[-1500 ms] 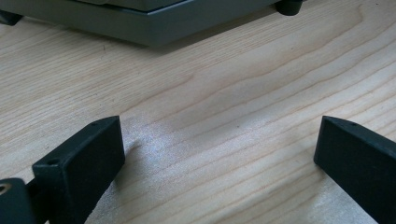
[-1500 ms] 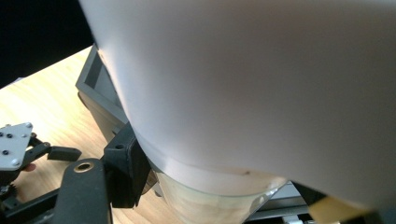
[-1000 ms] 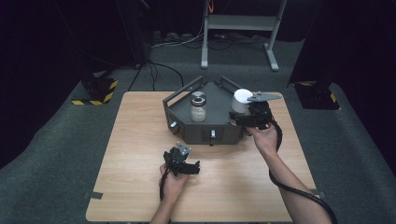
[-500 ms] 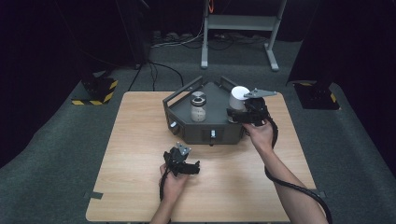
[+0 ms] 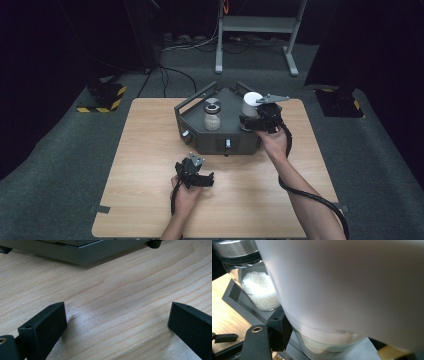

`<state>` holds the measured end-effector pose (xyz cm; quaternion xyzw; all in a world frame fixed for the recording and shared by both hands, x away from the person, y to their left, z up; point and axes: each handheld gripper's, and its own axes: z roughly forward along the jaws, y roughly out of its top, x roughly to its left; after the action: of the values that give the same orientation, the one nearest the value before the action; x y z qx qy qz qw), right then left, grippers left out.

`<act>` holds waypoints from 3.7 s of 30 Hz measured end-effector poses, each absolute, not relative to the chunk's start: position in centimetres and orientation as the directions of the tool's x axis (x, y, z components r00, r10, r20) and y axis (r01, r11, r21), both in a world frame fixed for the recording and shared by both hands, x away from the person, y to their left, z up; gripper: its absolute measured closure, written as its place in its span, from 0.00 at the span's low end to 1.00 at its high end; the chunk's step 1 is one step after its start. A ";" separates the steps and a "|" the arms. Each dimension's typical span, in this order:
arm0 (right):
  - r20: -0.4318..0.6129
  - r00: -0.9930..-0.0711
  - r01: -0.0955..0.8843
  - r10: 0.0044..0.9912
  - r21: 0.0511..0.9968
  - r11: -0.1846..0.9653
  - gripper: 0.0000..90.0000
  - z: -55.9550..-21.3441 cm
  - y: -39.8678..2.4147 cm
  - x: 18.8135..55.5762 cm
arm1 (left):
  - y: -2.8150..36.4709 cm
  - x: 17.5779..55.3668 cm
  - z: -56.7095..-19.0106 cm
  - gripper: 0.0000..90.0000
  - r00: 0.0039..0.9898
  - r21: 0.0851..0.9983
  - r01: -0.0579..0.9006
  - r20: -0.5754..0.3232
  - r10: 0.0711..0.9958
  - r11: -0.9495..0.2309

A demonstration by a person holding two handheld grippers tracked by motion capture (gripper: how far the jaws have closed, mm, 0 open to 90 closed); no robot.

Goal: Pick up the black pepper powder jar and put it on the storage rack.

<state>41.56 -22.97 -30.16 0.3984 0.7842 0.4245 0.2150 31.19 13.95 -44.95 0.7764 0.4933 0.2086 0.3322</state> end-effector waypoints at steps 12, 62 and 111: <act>0.010 -0.577 0.457 0.816 0.832 0.313 0.34 -30.7 -22.2 42.1 | 14.0 31.2 -44.9 0.02 0.427 0.721 0.628 -0.003 0.904 -0.295; 0.006 -0.589 0.449 0.808 0.834 0.321 0.18 -30.8 -22.2 42.0 | 14.0 31.2 -44.9 0.03 0.426 0.721 0.627 -0.001 0.905 -0.294; 0.020 -0.607 0.411 0.795 0.864 0.292 0.09 -31.0 -25.8 39.5 | 14.0 31.2 -44.9 0.03 0.426 0.722 0.626 -0.001 0.905 -0.294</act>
<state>39.49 -25.84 -31.00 0.3890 0.7750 0.4502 0.2130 31.16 13.95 -44.93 0.7766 0.4929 0.2098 0.3316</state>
